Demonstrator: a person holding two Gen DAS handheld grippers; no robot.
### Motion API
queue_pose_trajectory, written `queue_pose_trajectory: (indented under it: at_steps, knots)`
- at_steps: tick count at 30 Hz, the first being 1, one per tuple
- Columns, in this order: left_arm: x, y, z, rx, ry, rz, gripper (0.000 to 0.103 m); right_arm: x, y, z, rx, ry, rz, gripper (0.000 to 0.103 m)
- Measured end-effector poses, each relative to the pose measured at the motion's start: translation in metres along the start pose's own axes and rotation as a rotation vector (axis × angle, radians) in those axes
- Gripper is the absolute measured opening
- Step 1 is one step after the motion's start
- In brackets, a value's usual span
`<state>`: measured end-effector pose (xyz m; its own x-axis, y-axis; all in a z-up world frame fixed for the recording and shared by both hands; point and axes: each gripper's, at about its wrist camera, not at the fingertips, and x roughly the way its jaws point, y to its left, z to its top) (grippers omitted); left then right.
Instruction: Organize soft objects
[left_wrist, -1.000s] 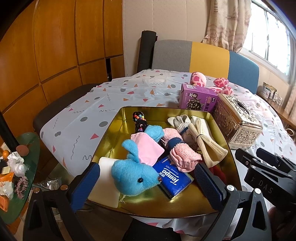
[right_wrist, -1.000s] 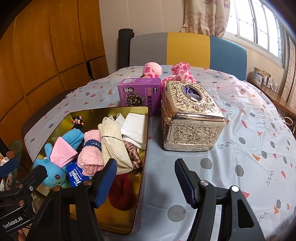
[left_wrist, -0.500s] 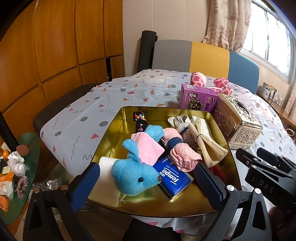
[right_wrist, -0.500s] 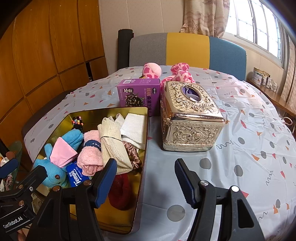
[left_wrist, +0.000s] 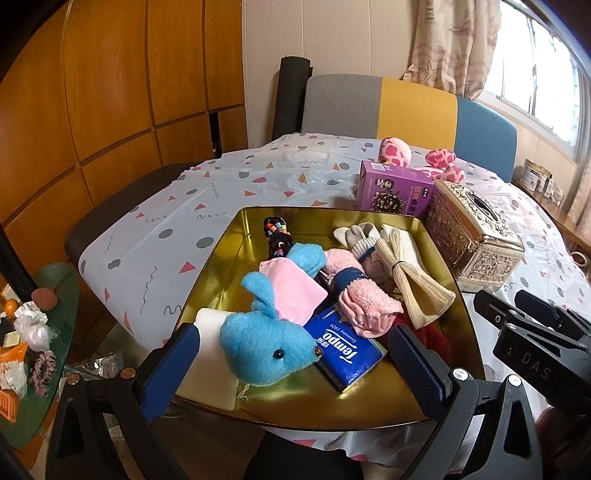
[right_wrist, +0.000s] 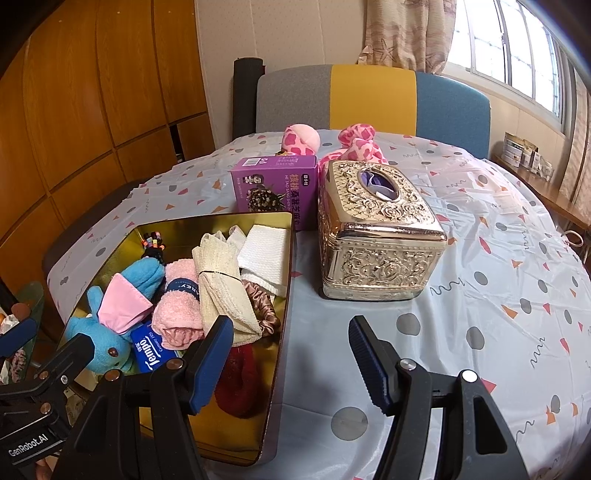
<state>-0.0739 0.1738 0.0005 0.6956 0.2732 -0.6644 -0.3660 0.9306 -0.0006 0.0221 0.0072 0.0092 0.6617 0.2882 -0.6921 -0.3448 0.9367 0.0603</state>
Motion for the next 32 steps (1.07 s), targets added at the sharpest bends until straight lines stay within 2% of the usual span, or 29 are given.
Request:
queue_pose_trajectory:
  at_steps: [25,28,32]
  knots:
    - [0.010,-0.005,-0.001,0.011,0.029,-0.011,0.102,0.010,-0.009,-0.003,0.032,0.024,-0.002,0.066]
    - [0.010,-0.006,-0.001,0.008,0.023,-0.021,0.096,0.011,-0.011,-0.003,0.037,0.022,-0.004,0.066]
    - [0.015,-0.003,0.000,0.012,0.042,-0.043,0.096,0.012,-0.016,-0.001,0.048,0.020,-0.004,0.066]
